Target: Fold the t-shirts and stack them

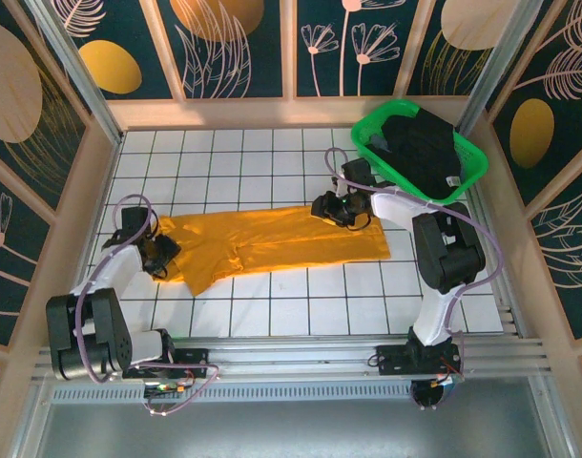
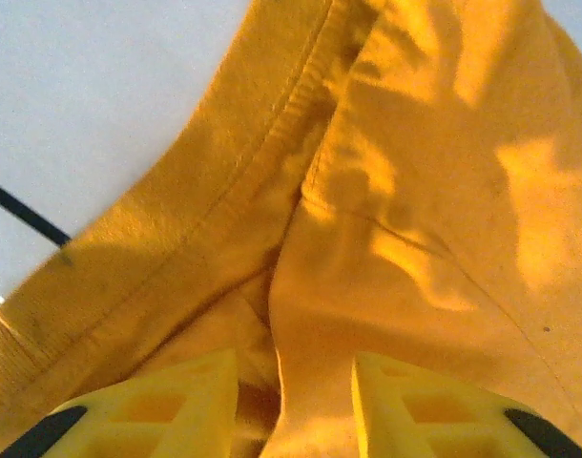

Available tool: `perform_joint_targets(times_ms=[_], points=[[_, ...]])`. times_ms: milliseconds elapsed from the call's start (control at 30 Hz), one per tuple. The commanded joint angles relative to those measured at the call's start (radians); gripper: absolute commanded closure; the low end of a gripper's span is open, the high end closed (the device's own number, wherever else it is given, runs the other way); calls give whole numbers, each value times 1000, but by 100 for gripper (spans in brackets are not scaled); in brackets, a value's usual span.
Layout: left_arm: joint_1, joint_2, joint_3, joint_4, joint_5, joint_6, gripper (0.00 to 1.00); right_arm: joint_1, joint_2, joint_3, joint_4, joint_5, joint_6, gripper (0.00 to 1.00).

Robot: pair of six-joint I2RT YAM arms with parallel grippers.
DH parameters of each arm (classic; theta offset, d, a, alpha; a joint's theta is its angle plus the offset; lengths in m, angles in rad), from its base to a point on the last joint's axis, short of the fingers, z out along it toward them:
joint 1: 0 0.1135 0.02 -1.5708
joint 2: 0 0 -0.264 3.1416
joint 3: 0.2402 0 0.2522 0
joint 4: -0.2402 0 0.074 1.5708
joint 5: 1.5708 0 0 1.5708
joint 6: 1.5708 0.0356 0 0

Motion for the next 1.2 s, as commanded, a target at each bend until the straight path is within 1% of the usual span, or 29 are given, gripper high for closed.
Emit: perform_joint_targets(times_ms=[0, 167, 533, 567, 700, 833, 1033, 1167], points=[[3, -45, -64, 4, 75, -13, 62, 7, 3, 23, -13, -14, -9, 55], [2, -34, -90, 59, 92, -20, 64, 8, 16, 28, -4, -29, -3, 55], [3, 31, -48, 112, 60, 4, 68, 11, 15, 32, -10, -25, 0, 55], [3, 40, -41, 116, 57, 8, 69, 10, 13, 30, -9, -25, 1, 55], [2, 65, -25, 129, 61, 14, 83, 10, 13, 26, -7, -24, 3, 55], [3, 61, -23, 126, 61, 13, 92, 10, 13, 23, -5, -21, 6, 55], [1, 30, 20, 77, 55, -1, 100, 10, 17, 27, -9, -19, 4, 55], [3, 36, 77, 31, 49, -31, 100, 10, 23, 38, -15, -19, 2, 55]])
